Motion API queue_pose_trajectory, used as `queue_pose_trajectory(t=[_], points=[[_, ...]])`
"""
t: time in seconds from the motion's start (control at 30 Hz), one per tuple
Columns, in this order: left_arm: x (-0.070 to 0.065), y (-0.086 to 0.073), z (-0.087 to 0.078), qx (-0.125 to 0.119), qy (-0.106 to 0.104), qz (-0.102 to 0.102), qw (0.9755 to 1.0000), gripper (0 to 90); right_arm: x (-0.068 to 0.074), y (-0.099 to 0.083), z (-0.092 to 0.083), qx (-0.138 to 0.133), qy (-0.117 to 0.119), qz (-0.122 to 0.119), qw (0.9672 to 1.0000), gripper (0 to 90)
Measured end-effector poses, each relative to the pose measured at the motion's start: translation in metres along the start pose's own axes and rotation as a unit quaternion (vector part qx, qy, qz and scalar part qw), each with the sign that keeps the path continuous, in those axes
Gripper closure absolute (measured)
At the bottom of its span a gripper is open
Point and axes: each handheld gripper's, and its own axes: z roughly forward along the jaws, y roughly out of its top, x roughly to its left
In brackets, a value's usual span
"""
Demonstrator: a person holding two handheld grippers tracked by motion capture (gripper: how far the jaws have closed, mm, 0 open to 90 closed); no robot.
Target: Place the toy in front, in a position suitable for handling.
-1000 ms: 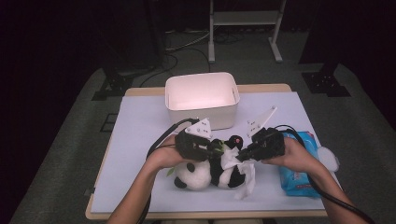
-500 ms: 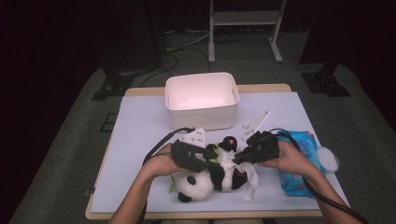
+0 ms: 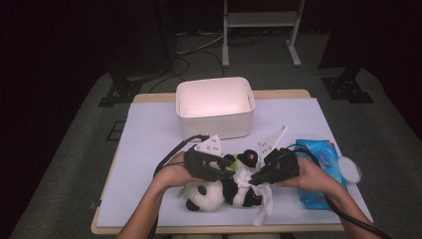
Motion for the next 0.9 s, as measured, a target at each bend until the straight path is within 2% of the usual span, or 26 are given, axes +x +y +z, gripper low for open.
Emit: queue_pose_trajectory(t=[0.3, 0.47, 0.73, 0.9], points=[[-0.003, -0.007, -0.003, 0.001, -0.007, -0.007, 1.0, 54.6, -0.008, -0.001, -0.011, -0.027, -0.014, 0.011, 0.9995, 84.4], [-0.001, -0.011, -0.011, -0.004, -0.006, -0.014, 0.9999, 50.9, -0.01, -0.002, -0.023, -0.034, -0.035, 0.014, 0.9987, 84.4], [0.001, -0.015, -0.024, -0.01, 0.006, -0.016, 0.9998, 47.6, -0.017, -0.013, -0.052, -0.047, -0.073, 0.035, 0.9956, 84.4], [0.003, -0.018, -0.029, -0.015, 0.014, -0.025, 0.9995, 45.4, -0.022, -0.029, -0.069, -0.046, -0.104, 0.064, 0.9915, 84.3]])
